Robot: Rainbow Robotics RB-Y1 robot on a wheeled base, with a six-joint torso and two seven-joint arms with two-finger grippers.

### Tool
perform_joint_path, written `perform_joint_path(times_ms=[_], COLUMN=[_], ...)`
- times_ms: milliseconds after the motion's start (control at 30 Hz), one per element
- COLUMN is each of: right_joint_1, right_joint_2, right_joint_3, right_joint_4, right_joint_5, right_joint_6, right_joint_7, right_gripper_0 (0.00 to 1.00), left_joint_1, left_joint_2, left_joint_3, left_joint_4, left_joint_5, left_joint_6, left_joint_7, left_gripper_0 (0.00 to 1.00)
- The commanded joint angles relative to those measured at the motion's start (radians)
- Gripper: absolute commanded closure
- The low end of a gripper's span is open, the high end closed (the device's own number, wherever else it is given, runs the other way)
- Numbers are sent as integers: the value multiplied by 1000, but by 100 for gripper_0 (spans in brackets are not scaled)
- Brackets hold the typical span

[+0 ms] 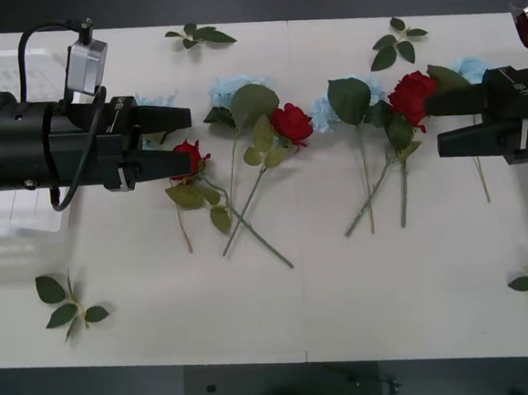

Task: Put the red flowers into the right box and the blue flowers into the left box

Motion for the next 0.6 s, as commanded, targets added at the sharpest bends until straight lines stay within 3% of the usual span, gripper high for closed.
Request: perform_joint_path(times_ms=[33, 167, 200, 367, 600], right_joint_1=[9, 4, 4, -19, -65], right_joint_2=[-24, -63, -70, -104, -156], right_joint_3=[1, -1, -1, -1, -2], right_joint_4=[-4, -2, -2, -4, 1], right_joint_5=[0, 7, 9, 87, 306], right_joint_6=[-3, -40, -49, -94, -114], right_joint_7=[4, 4, 4, 4, -471], right_gripper_0=[0, 0, 0, 0, 0], left_joint_1=[-23, -23, 44, 95, 26], left_joint_2=[11, 11, -28, -75, -49], left_joint_3=[20, 20, -19, 15, 21], left_joint_4=[-15, -15, 11, 28, 92], left_joint_5=[-4, -4, -16, -8, -10], left_joint_6=[4, 4, 4, 0, 4], left_joint_7=[-2, -2, -2, -2, -2], left_gripper_0=[0, 0, 0, 0, 0])
